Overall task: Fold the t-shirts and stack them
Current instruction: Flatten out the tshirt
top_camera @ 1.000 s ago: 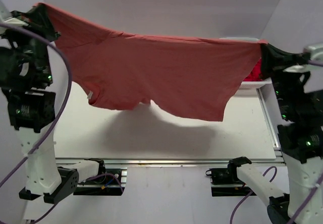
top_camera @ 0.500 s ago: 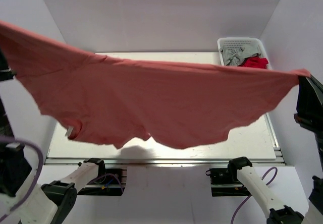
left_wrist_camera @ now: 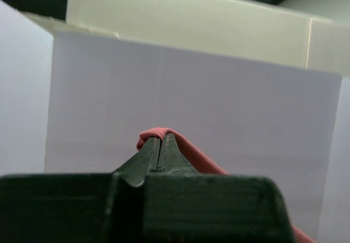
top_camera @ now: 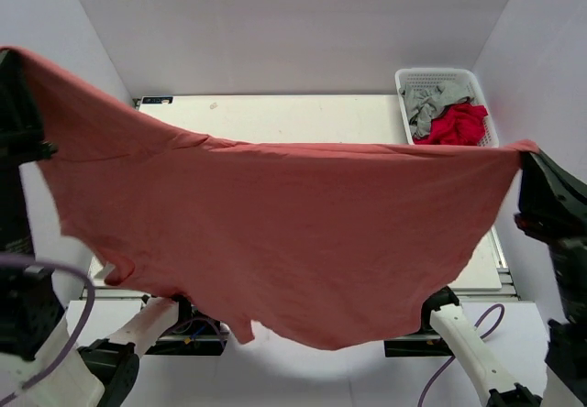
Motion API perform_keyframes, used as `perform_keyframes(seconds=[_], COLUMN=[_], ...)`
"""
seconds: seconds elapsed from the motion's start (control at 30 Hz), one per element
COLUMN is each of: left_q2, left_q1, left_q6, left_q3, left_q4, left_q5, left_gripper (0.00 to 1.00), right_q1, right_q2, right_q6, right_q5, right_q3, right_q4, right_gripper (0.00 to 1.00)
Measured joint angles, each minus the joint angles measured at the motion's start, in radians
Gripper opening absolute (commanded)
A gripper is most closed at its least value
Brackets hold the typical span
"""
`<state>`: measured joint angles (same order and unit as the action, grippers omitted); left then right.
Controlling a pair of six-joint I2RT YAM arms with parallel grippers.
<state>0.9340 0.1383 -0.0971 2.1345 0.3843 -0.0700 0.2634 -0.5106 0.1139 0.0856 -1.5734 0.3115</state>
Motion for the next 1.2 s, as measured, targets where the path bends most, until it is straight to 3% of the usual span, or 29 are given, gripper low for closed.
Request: perform_keyframes(seconds=[0.33,0.67,1.2], left_q2=[0.045,0.190,0.489], left_q1=[0.000,0.000,0.000], left_q6=[-0.008,-0.036,-0.065], left_q3=[-0.297,-0.573,-0.626], left_q4=[-0.077,-0.188,-0.317], left_q5=[0.009,-0.040,-0.102], left_gripper=[0.00,0.00,0.00], right_q1=[0.000,0.000,-0.009], right_q2=[-0.016,-0.147,-0.595], right_q6=[-0.029,-0.069,-0.055], right_q5=[-0.140,-0.364,-0.529], right_q3=[0.358,0.623,0.652], right_q4=[-0.159,-0.306,-0.520], right_gripper=[0.00,0.00,0.00])
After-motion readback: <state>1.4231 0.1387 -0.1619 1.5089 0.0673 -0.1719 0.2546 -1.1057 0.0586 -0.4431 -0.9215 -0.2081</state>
